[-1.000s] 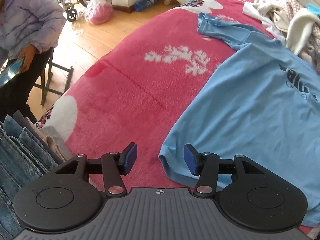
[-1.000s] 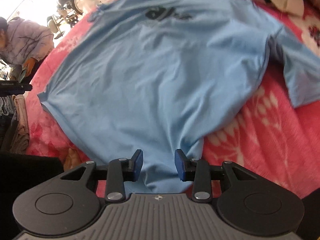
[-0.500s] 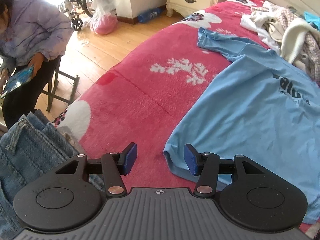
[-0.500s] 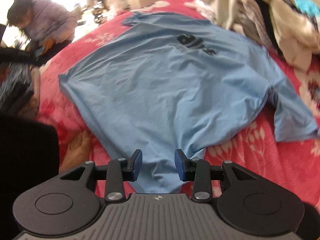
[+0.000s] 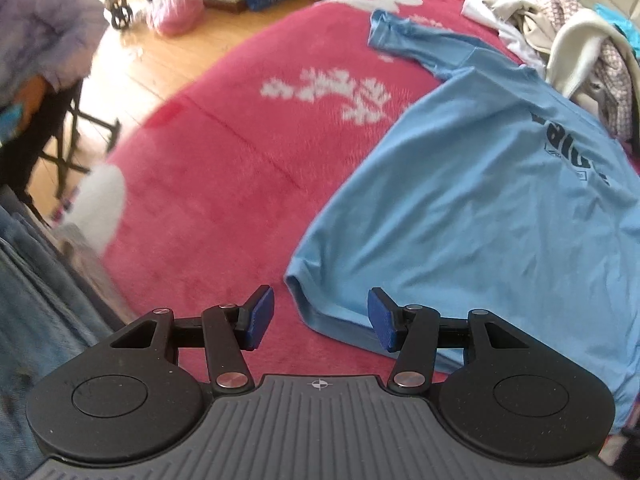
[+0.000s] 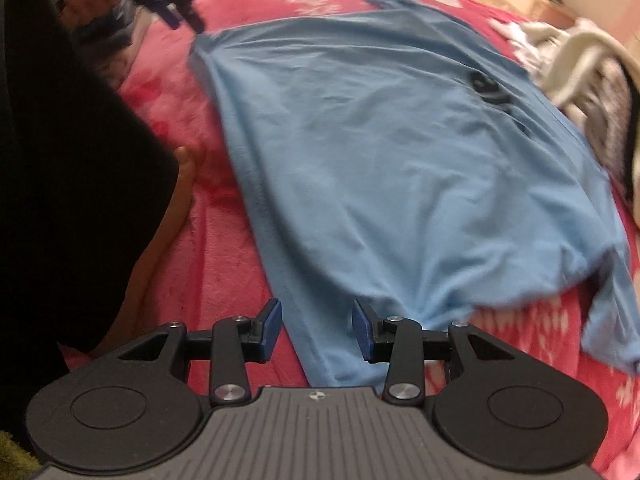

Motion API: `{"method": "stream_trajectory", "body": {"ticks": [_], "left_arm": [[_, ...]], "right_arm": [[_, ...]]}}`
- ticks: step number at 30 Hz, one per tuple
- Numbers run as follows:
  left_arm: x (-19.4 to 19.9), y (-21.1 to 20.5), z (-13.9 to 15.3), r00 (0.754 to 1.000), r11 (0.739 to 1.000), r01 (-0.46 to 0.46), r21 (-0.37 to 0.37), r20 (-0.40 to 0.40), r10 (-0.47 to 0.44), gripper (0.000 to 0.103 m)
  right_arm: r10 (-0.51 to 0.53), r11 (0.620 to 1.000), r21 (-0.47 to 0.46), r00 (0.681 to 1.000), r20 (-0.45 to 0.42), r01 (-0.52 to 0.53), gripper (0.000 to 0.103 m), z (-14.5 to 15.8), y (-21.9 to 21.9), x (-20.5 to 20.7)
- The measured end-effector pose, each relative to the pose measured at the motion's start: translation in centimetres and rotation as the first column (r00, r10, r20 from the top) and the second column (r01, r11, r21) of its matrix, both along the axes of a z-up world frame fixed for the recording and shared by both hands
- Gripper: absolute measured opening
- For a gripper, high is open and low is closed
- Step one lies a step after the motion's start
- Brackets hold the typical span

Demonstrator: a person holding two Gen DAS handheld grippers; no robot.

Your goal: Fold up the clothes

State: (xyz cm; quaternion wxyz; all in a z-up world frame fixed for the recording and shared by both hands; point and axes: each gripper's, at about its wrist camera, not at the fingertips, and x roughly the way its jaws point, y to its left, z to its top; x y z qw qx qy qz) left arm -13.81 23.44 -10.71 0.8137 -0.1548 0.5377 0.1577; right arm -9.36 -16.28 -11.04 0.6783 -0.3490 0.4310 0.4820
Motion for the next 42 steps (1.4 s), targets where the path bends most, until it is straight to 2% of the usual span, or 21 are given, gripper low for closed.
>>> {"method": "stream_trajectory", "body": {"ticks": [5,10,13,15,18,19,21,23,24,26,31,35,37,39,42], "left_arm": [[-0.8,0.5,-0.7,0.999,0.998,-0.029,-0.061,0.016,0.03,0.052],[-1.5,1.3,-0.5,0.998,0.993,-0.051,-0.103,0.041,0.056,0.052],[-1.7,1.1,-0.3,0.997,0.995,-0.043,-0.095,0.054,0.048,0.052],[-1.7,0.8,-0.3,0.997,0.997,-0.037,-0.074,0.058,0.041,0.052],[-1.5,0.5,-0.7,0.998,0.998,-0.032,-0.045,0.048,0.034,0.052],[-1.4,0.4,-0.8,0.998,0.999,-0.031,-0.035,0.045,0.032,0.052],[-1.5,0.3,-0.8,0.999,0.999,-0.028,-0.022,0.041,0.029,0.052],[-1.5,0.3,-0.7,0.999,1.0,-0.026,-0.015,0.041,0.027,0.052],[-1.6,0.2,-0.6,0.999,1.0,-0.026,-0.011,0.041,0.027,0.052],[-1.6,0.4,-0.2,0.998,0.999,-0.034,-0.016,0.048,0.034,0.052],[-1.6,1.1,0.4,0.996,0.998,-0.058,-0.028,0.06,0.06,0.052],[-1.4,1.4,0.6,0.995,0.997,-0.07,-0.042,0.061,0.073,0.052],[-1.4,1.5,0.6,0.995,0.996,-0.077,-0.055,0.06,0.08,0.052],[-1.4,1.5,0.6,0.995,0.995,-0.08,-0.063,0.057,0.083,0.052],[-1.4,1.4,0.6,0.995,0.995,-0.078,-0.067,0.053,0.082,0.052]], "right_arm": [[0.065,0.998,-0.005,0.998,-0.005,-0.065,0.042,-1.1,2.4,-1.2],[0.145,0.987,-0.083,0.987,0.067,-0.139,0.042,-4.1,3.3,-2.8],[0.158,0.981,-0.129,0.984,0.085,-0.147,0.042,-6.0,2.7,-3.2],[0.156,0.983,-0.111,0.983,0.094,-0.146,0.041,-6.1,2.3,-3.4],[0.112,0.991,-0.085,0.991,0.079,-0.105,0.016,-5.5,1.9,-2.9],[0.08,0.995,-0.072,0.995,0.066,-0.075,0.004,-5.1,1.7,-2.4],[-0.006,1.0,-0.026,1.0,-0.001,0.006,0.003,-4.0,1.1,-0.9],[-0.103,0.994,0.034,0.99,-0.098,0.107,0.003,-2.8,0.4,1.2],[-0.151,0.985,0.062,0.977,-0.151,0.162,0.003,-2.2,0.0,2.3],[-0.246,0.952,0.11,0.927,-0.285,0.286,0.003,-1.6,-0.9,5.0],[-0.392,0.824,0.142,0.734,-0.555,0.548,0.003,-1.9,-3.0,11.4],[-0.453,0.741,0.085,0.59,-0.668,0.666,0.003,-4.1,-3.9,14.8],[-0.475,0.714,0.065,0.551,-0.686,0.697,0.003,-4.9,-4.2,15.6],[-0.476,0.707,0.061,0.537,-0.696,0.705,0.003,-5.2,-4.5,15.7],[-0.466,0.714,0.073,0.55,-0.693,0.696,0.003,-5.2,-4.7,15.2]]}}
